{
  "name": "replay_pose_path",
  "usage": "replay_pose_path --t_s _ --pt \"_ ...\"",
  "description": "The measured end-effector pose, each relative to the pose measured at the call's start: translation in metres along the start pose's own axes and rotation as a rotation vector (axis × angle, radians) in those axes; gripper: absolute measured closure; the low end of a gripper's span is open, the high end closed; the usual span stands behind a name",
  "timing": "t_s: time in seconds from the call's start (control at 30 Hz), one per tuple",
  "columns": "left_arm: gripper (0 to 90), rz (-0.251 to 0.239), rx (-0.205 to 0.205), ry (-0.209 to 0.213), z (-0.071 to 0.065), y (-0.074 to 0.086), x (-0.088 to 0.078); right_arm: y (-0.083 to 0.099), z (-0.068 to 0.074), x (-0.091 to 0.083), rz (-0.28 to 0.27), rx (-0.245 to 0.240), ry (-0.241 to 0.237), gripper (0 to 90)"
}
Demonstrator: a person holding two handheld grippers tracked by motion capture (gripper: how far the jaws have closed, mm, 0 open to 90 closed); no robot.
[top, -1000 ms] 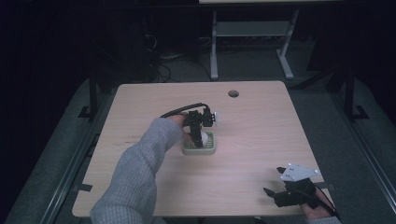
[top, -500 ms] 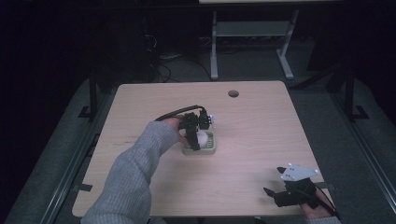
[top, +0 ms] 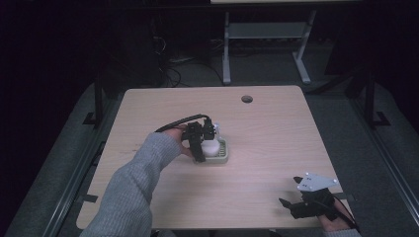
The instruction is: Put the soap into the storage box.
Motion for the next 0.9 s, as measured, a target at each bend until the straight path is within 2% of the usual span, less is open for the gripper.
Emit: replay_pose_path --t_s 0.17,0.3,0.63,0.67,0.9 --pt "20.7 0.002 0.002 0.001 -0.006 0.009 -0.001 0.000 0.000 0.000 0.004 0.001 -0.001 13.9" --pt "20.7 -0.019 -0.004 0.011 -0.012 0.013 -0.001 0.000 0.000 0.001 0.005 0.007 -0.003 13.9" --pt "20.8 -0.020 0.004 0.014 -0.024 0.023 0.001 0.000 0.000 0.001 0.008 0.001 -0.001 13.9" --pt "20.8 -0.017 -0.008 0.020 -0.027 0.027 0.002 0.000 0.000 0.001 0.008 0.002 0.000 13.9" --pt "20.9 -0.024 -0.010 0.020 -0.032 0.036 0.005 0.000 0.000 0.001 0.010 0.001 0.001 13.9"
Point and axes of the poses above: each handheld gripper's, and its own axes: x roughly forward along the jaws, y roughly out of its underside, z roughly to its left, the point moved 6 cm from there along x, roughly forward along the jaws, and after that the axes turned 7 degrees about -x, right-handed, at the moved point
